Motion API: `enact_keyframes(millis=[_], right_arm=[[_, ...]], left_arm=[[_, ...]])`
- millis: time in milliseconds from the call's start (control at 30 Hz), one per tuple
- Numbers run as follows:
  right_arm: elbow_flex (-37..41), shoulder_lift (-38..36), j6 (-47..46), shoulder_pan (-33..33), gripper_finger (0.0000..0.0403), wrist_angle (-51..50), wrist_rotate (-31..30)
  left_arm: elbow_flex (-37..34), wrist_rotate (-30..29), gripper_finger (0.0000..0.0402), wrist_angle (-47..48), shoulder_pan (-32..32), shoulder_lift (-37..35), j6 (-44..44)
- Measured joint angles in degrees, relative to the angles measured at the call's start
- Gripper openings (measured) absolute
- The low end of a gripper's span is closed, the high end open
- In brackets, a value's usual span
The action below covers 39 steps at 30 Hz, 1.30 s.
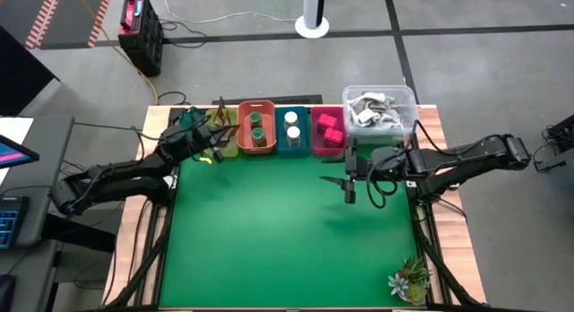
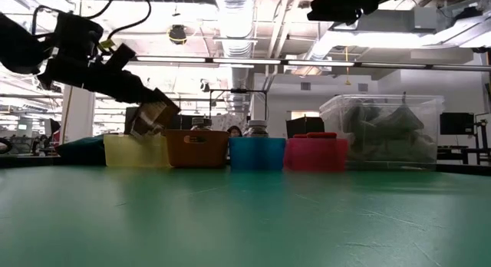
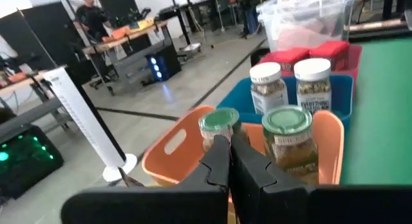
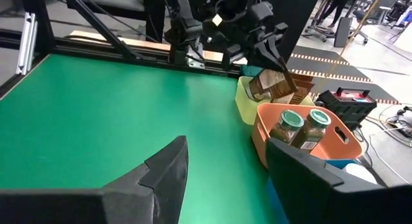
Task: Sort spices by type
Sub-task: Put the orange spice pack into the yellow bin
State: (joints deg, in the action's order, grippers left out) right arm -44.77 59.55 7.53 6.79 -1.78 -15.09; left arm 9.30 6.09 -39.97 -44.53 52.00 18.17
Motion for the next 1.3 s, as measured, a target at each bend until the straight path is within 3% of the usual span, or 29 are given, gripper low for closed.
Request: enact_keyframes(millis=[267, 533, 867, 1300], right_arm=[[0.01, 0.00, -0.04, 1.22, 0.0235, 0.58, 0.07], [0.00, 0.00, -0.04, 1.47, 0.0235, 0.57, 0.13], [0.00, 0.00, -0.02, 1.46, 0.0235, 0.55, 0.13], [0.00, 0.00, -1.05, 1.49, 0.0235, -0.19, 0.10]], left_arm=[[0.00, -0.09, 0.0000, 0.63, 0.02, 6.65, -5.53], [0.02, -0.70, 0.0000, 4.32, 0.25, 7.60, -16.35], [0.02, -0.64, 0.0015, 6.19, 2.06, 7.57, -14.01], [-1.63, 1.40, 0.0001, -4.67, 3.51, 7.55, -12.05]])
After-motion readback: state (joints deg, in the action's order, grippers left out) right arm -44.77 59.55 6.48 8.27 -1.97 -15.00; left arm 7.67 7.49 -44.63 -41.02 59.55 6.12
